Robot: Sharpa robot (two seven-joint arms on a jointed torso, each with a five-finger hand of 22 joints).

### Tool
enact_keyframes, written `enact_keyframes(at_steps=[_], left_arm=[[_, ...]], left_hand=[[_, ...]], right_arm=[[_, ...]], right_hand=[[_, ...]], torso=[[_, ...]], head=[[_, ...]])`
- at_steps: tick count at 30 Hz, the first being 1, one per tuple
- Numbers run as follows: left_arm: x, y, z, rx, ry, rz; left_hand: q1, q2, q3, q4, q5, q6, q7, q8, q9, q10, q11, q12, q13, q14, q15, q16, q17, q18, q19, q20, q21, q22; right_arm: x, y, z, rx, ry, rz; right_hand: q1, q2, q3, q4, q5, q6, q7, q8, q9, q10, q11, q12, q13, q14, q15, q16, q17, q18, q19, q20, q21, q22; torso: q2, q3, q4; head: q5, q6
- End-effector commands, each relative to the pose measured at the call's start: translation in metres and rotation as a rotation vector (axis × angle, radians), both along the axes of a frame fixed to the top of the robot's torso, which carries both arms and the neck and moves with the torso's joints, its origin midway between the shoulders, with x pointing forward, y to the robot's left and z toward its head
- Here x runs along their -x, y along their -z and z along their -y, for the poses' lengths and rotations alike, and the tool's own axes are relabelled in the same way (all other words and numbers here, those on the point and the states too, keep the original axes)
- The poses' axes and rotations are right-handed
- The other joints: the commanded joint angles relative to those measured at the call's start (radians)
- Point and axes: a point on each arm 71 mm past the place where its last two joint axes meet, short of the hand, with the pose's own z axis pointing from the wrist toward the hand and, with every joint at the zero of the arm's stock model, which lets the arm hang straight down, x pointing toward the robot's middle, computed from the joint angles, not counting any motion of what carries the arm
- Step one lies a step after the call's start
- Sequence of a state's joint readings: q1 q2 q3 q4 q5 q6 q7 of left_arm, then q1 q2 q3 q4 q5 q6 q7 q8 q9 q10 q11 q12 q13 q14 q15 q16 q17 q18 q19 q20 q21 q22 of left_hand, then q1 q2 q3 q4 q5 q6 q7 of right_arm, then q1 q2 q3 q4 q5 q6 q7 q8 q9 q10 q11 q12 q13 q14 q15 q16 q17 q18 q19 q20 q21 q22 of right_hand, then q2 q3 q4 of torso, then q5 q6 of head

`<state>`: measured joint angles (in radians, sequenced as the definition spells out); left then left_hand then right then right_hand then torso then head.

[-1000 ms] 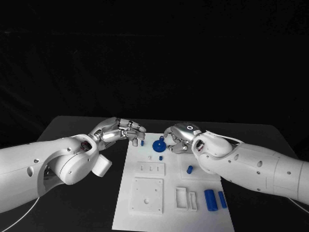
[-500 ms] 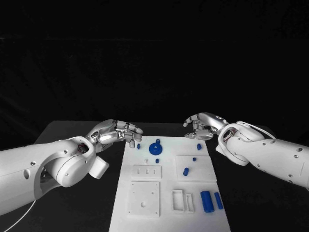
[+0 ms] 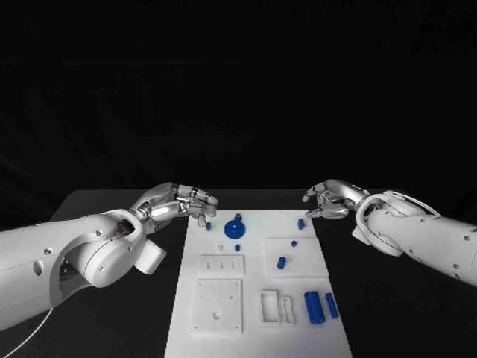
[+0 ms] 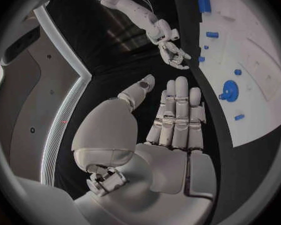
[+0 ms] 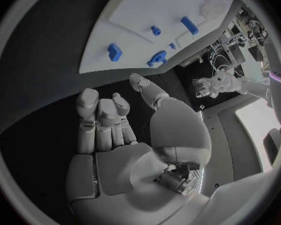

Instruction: Assemble the parts on the task board

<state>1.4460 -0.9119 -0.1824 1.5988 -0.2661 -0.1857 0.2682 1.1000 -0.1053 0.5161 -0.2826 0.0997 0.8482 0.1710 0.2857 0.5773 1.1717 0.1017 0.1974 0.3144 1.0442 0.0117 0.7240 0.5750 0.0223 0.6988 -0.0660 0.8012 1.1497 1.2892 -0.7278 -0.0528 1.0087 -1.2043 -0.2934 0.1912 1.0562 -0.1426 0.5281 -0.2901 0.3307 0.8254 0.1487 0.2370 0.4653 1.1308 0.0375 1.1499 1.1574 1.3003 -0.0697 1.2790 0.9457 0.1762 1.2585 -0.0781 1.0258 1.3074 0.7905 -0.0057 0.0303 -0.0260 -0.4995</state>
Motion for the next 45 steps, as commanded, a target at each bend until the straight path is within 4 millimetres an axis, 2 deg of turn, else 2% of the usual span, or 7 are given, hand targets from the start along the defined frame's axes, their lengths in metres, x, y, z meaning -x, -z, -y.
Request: enact_keyframes(at_steps=[1,4,12,18,25,40,45], left_arm=[[0.001,0.000,0.001,0.003,0.025,0.004],[0.000,0.000,0.001,0.003,0.025,0.005],[0.000,0.000,0.001,0.002,0.025,0.005],[0.001,0.000,0.001,0.000,0.027,0.006],[0.002,0.000,0.003,0.001,0.033,0.005],[0.001,0.000,0.003,0.000,0.033,0.005],[0.001,0.000,0.003,-0.001,0.033,0.005]], left_hand=[[0.010,-0.003,0.006,0.001,-0.002,-0.006,-0.002,-0.005,0.002,-0.004,-0.004,-0.005,0.002,0.002,0.005,-0.004,-0.001,0.004,-0.006,-0.017,-0.004,-0.001],[0.010,-0.003,0.006,0.001,-0.002,-0.008,-0.001,-0.006,0.002,-0.005,-0.004,-0.005,0.002,0.002,0.005,-0.004,-0.001,0.004,-0.006,-0.016,-0.004,-0.001],[0.010,-0.003,0.006,0.001,-0.002,-0.009,-0.001,-0.007,0.002,-0.005,-0.004,-0.005,0.002,0.002,0.005,-0.004,-0.001,0.004,-0.006,-0.016,-0.004,-0.002],[0.010,-0.003,0.006,0.000,-0.002,-0.009,-0.001,-0.007,0.002,-0.006,-0.004,-0.006,0.002,0.002,0.005,-0.004,-0.001,0.004,-0.007,-0.016,-0.004,-0.002],[0.010,-0.003,0.006,0.000,-0.002,-0.010,0.000,-0.007,0.002,-0.006,-0.004,-0.006,0.002,0.002,0.005,-0.005,-0.001,0.004,-0.007,-0.016,-0.004,-0.002],[0.010,-0.003,0.006,0.001,-0.002,-0.010,0.000,-0.008,0.003,-0.007,-0.003,-0.006,0.003,0.002,0.005,-0.005,-0.001,0.003,-0.007,-0.016,-0.004,-0.002],[0.010,-0.003,0.006,0.001,-0.002,-0.010,0.000,-0.008,0.003,-0.007,-0.003,-0.006,0.003,0.002,0.005,-0.005,-0.001,0.003,-0.007,-0.016,-0.004,-0.002]], right_arm=[[-0.001,0.013,0.002,-0.002,-0.018,-0.050],[-0.002,0.019,0.004,0.002,-0.011,-0.064],[-0.002,0.027,0.007,0.008,-0.003,-0.085],[-0.002,0.035,0.003,0.006,-0.003,-0.097],[-0.002,0.042,-0.001,0.004,0.000,-0.111],[-0.004,0.044,-0.008,-0.005,-0.006,-0.112],[-0.005,0.045,-0.011,-0.006,-0.013,-0.116]], right_hand=[[0.015,0.005,-0.006,-0.001,0.006,0.013,0.003,0.004,-0.002,-0.010,0.000,0.003,-0.002,-0.003,-0.004,-0.004,0.001,0.086,-0.008,0.001,-0.005,0.017],[0.025,0.009,-0.008,-0.002,-0.014,0.010,0.002,0.003,-0.004,-0.012,-0.001,0.003,-0.003,-0.004,-0.005,-0.006,0.002,0.086,-0.010,0.003,-0.005,0.017],[0.041,0.007,-0.008,-0.003,-0.018,0.003,-0.001,-0.001,-0.007,-0.015,-0.004,0.002,-0.005,-0.005,-0.007,-0.009,0.002,0.086,-0.014,0.005,-0.006,0.017],[0.042,0.006,-0.011,-0.001,-0.021,0.002,-0.002,-0.001,-0.008,-0.016,-0.005,0.002,-0.006,-0.005,-0.008,-0.010,0.002,0.086,-0.015,0.006,-0.006,0.017],[0.039,0.008,-0.015,-0.001,-0.026,0.001,-0.002,-0.001,-0.009,-0.017,-0.005,0.002,-0.006,-0.005,-0.008,-0.010,0.003,0.086,-0.016,0.008,-0.006,0.017],[0.030,0.018,-0.022,0.000,-0.037,0.002,-0.001,0.000,-0.010,-0.018,-0.004,0.003,-0.008,-0.004,-0.008,-0.012,0.004,0.086,-0.016,0.010,-0.007,0.017],[0.031,0.028,-0.019,0.000,-0.062,0.012,-0.002,0.006,-0.009,-0.017,-0.005,0.005,-0.009,-0.003,-0.009,-0.012,0.006,0.086,-0.016,0.010,-0.006,0.017]], torso=[[0.001,-0.0005,0.0002],[0.002,-0.0003,0.0004],[0.002,-0.0020,0.0046],[0.002,-0.0031,0.0029],[0.003,-0.0039,0.0052],[0.002,-0.0039,0.0032],[0.002,-0.0033,0.0036]], head=[[-0.001,-0.002],[-0.002,-0.003],[-0.004,-0.012],[-0.002,-0.014],[-0.003,-0.018],[-0.001,-0.026],[0.000,-0.027]])
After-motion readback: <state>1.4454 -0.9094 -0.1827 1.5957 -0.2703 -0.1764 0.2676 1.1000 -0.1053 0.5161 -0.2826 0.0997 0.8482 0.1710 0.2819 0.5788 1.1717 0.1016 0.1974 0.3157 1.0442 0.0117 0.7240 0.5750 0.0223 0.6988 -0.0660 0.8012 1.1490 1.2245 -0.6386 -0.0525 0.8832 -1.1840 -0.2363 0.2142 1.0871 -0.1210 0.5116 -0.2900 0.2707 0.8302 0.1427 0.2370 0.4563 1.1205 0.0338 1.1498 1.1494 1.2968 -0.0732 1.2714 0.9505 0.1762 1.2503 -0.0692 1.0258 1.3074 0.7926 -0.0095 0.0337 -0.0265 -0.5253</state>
